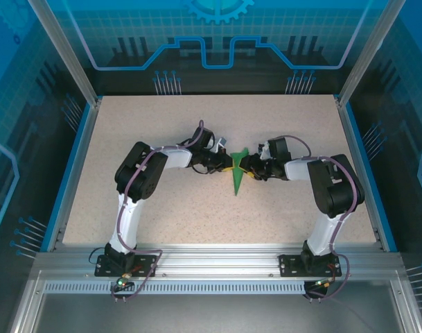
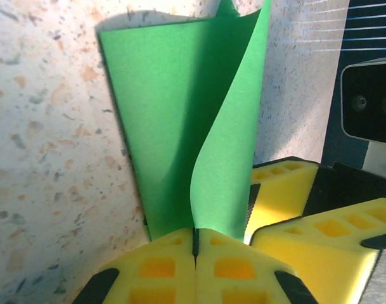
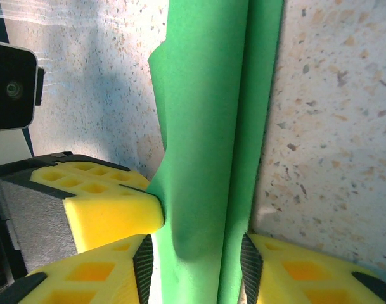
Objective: Fold a paper plane with a square sheet of paper (fold left side to right side)
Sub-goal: Fold the wing for the fifth time at the center of the table.
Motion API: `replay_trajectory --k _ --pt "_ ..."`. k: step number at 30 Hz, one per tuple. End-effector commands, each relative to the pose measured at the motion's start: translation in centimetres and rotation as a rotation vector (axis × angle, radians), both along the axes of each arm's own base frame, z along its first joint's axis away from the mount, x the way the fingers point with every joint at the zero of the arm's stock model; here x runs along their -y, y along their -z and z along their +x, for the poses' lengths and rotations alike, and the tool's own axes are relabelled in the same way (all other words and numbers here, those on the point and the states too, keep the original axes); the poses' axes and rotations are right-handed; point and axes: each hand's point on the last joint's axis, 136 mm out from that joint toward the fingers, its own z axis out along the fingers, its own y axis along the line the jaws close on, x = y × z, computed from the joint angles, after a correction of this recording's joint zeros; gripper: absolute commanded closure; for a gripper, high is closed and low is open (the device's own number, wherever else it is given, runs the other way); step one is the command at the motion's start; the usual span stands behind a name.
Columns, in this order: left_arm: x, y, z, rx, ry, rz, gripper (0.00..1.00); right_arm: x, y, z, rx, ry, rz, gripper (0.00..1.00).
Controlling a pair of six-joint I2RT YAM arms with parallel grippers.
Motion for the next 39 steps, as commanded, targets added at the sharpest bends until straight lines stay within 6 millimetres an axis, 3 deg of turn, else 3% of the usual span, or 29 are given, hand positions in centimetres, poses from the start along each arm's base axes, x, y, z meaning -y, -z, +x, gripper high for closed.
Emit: replay_trajectory --k 1,9,15,17,23,34,39 --pt "0.0 1.3 0.2 -0.007 0.012 0.027 1.0 0.1 5.3 -3.2 -0.146 -0.033 -0.085 0.56" --pt "-0.1 2.5 0.1 -0.025 0.013 0.043 1.0 -0.1 3.9 -2.7 -0.099 -0.052 -0.071 0.55" --pt "-0.5 3.2 -0.2 -0.032 0.014 0.075 1.0 1.1 0.7 -1.8 -0.015 -0.044 -0.094 0.55" --pt "-0.6 3.2 -0.2 -0.028 0.012 0.084 1.0 1.4 -0.3 -1.3 0.01 -0.041 -0.092 0.58" --pt "-1.1 3.3 -0.1 -0.02 0.001 0.112 0.99 0.3 -1.6 0.8 0.041 -0.063 -0.044 0.83" --pt "-1.6 3.6 -0.2 -0.014 -0.008 0.148 1.0 0.0 -1.7 2.2 0.057 -0.064 -0.059 0.86" --pt "-1.8 3.5 -0.2 -0.009 -0.014 0.157 1.0 -0.4 -0.7 2.4 0.025 -0.081 -0.062 0.86"
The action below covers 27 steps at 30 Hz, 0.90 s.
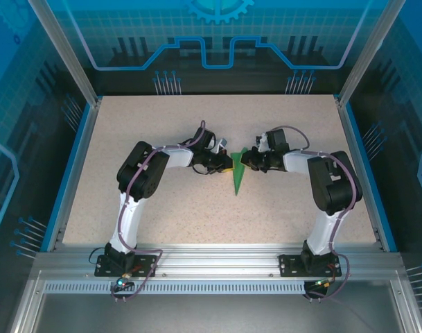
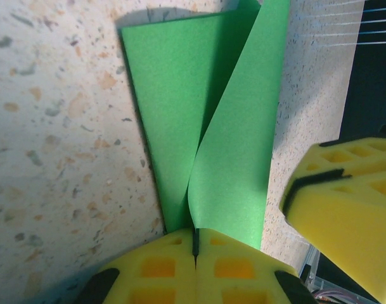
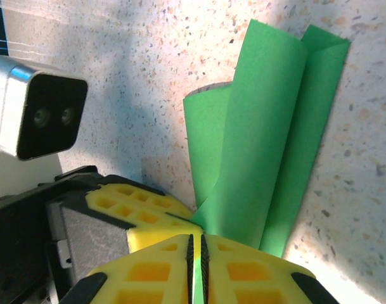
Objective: Fold a paper plane with a square sheet of paper (fold left side to right side)
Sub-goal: Fold the wing for the fifth time at the center of the table.
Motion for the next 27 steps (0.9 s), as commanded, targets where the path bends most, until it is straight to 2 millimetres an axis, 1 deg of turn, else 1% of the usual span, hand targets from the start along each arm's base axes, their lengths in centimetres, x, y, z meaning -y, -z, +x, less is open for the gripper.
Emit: replay_trajectory --k 1,13,17,19,21,24,27 --pt "-1.7 2.4 -0.5 -0.018 -0.027 0.123 1.0 -0.3 1.0 -0.1 -0.038 -0.023 -0.006 0.86" --pt "-2.4 2.9 -0.6 -0.023 -0.042 0.17 1.0 0.3 3.6 -0.5 -0.102 -0.022 -0.055 0.86" --pt "-2.4 2.7 -0.6 -0.018 -0.04 0.167 1.0 0.8 4.7 -1.3 -0.156 -0.015 -0.092 0.86" --pt "-2.4 2.2 -0.5 -0.008 -0.04 0.166 0.97 1.2 5.4 -2.0 -0.192 -0.008 -0.116 0.86" --pt "-2.3 1.4 -0.4 0.005 -0.04 0.161 0.92 1.6 6.2 -2.7 -0.229 -0.004 -0.14 0.86" --pt "-2.4 -0.4 -0.2 0.036 -0.041 0.149 0.84 2.1 7.0 -3.5 -0.263 -0.002 -0.163 0.86" --pt "-2.7 -2.2 -0.2 0.067 -0.047 0.138 0.73 2.6 7.1 -3.9 -0.274 0.005 -0.191 0.86"
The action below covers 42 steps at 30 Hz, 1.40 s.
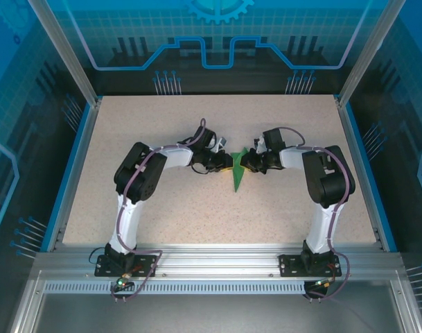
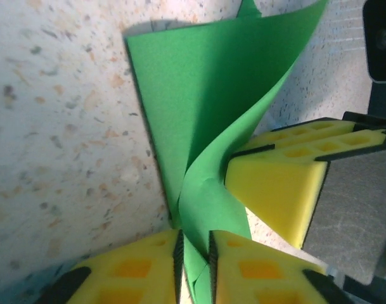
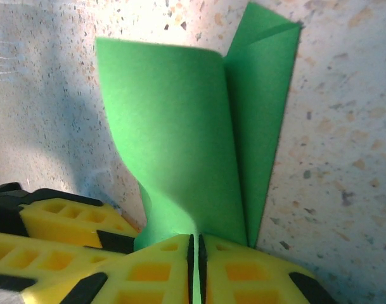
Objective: Fold a paper plane with a square sheet of paper (fold left side to right side)
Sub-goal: Fold the wing for the fifth time at the center of the table.
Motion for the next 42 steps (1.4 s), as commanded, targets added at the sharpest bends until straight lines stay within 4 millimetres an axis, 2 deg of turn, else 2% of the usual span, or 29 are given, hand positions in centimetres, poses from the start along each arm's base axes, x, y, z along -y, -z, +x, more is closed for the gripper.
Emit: replay_trajectory --k 1,4,7,12,16,23,33,42 --pt "-1.9 -1.8 -0.3 0.022 -0.027 0.05 0.71 2.3 4.3 -3.8 -0.185 0.015 -0.139 0.87" --pt "-1.8 -3.8 -1.2 0.032 -0.012 0.024 0.7 2.2 4.3 -3.9 -0.183 0.014 -0.132 0.86" --pt "-1.0 -5.5 -2.6 0.025 0.028 -0.021 0.72 2.0 4.3 -3.8 -0.178 0.01 -0.118 0.86" --pt "1.8 -6.7 -5.5 -0.049 0.104 -0.107 0.75 1.8 4.2 -3.8 -0.175 0.005 -0.115 0.87" --pt "3.6 -6.0 -6.9 -0.1 0.129 -0.14 0.76 1.7 4.3 -3.8 -0.176 0.001 -0.115 0.86" --pt "4.6 -3.9 -7.3 -0.153 0.138 -0.135 0.76 1.7 4.2 -3.9 -0.175 -0.003 -0.12 0.87" --pt "3.3 -0.5 -8.0 -0.239 0.094 -0.035 0.76 1.7 4.0 -3.9 -0.172 -0.008 -0.128 0.87" --pt "2.8 0.9 -8.3 -0.287 0.074 0.011 0.77 1.5 3.9 -3.8 -0.17 -0.013 -0.133 0.87"
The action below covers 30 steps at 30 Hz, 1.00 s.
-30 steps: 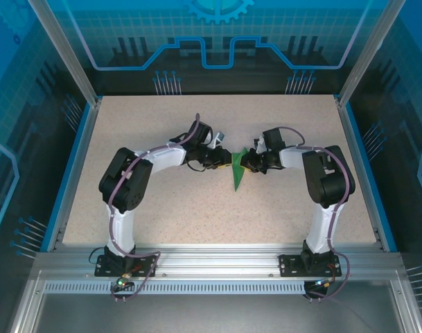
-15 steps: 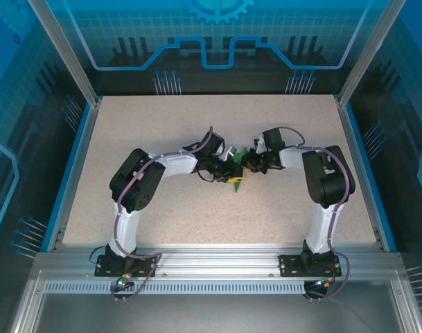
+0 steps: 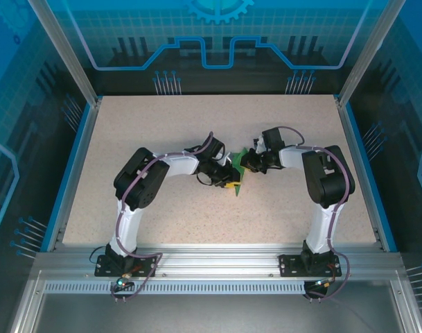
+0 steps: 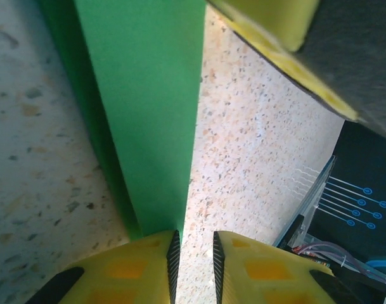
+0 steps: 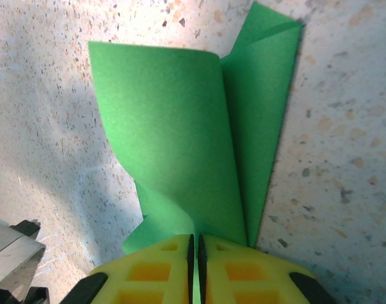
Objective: Fold a paper plane with a square sheet of paper (fold left side to right side)
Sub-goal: Fold the wing for the fifth time at the center of the table.
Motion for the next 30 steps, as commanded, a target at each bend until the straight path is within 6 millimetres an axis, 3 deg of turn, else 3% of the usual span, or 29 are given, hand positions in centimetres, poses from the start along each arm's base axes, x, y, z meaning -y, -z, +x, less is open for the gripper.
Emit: replay_trajectory --k 1,17,25,30 --pt "-0.6 1.3 -0.5 -0.067 -0.02 0.052 0.77 1.6 3.9 -3.7 -0.171 0.001 -0.112 0.87" --pt "-0.6 2.6 -1.1 -0.118 0.003 0.134 0.9 1.2 2.6 -3.0 -0.123 -0.013 -0.103 0.91" --pt "-1.4 4.0 -1.4 -0.16 -0.005 0.238 0.98 0.7 -1.1 -1.4 0.007 -0.017 -0.039 0.94" --pt "-1.6 4.4 -1.6 -0.172 -0.004 0.274 1.0 1.1 -3.3 -1.6 0.067 -0.014 -0.03 0.95"
